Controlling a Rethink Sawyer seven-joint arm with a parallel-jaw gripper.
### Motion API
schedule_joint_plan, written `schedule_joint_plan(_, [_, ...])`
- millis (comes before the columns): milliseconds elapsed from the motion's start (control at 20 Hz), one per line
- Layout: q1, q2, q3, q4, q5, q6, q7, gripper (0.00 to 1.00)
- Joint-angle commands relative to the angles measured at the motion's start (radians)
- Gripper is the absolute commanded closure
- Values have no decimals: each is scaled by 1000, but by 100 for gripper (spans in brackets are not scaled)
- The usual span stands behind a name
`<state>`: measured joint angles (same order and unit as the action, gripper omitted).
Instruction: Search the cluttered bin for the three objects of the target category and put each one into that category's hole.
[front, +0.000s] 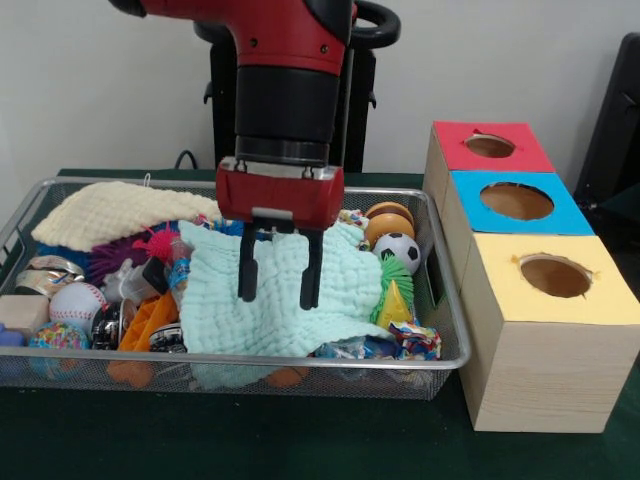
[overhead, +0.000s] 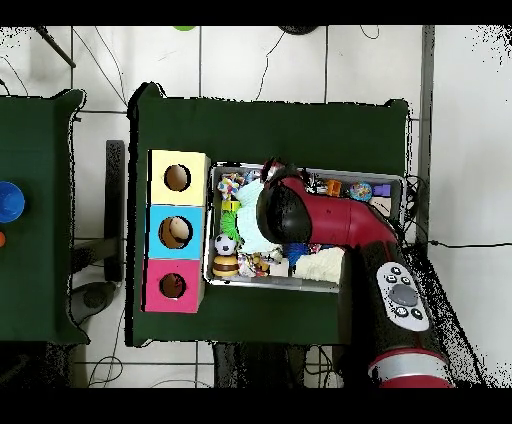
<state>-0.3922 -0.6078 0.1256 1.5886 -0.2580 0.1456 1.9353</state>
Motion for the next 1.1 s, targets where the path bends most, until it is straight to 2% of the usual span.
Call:
schedule_joint_plan(50, [-33, 106, 29, -58, -58, -1, 17, 0])
schedule_joint_plan(250, [-65, 147, 66, -38, -57, 22, 0, 0])
schedule_joint_plan(500, [-84, 189, 84, -34, -63, 117, -58, 0])
schedule_joint_plan(800, [-95, 226, 98, -58, -76, 166, -94, 0])
schedule_joint_plan(1100, [-108, 222, 116, -35, -82, 199, -103, 0])
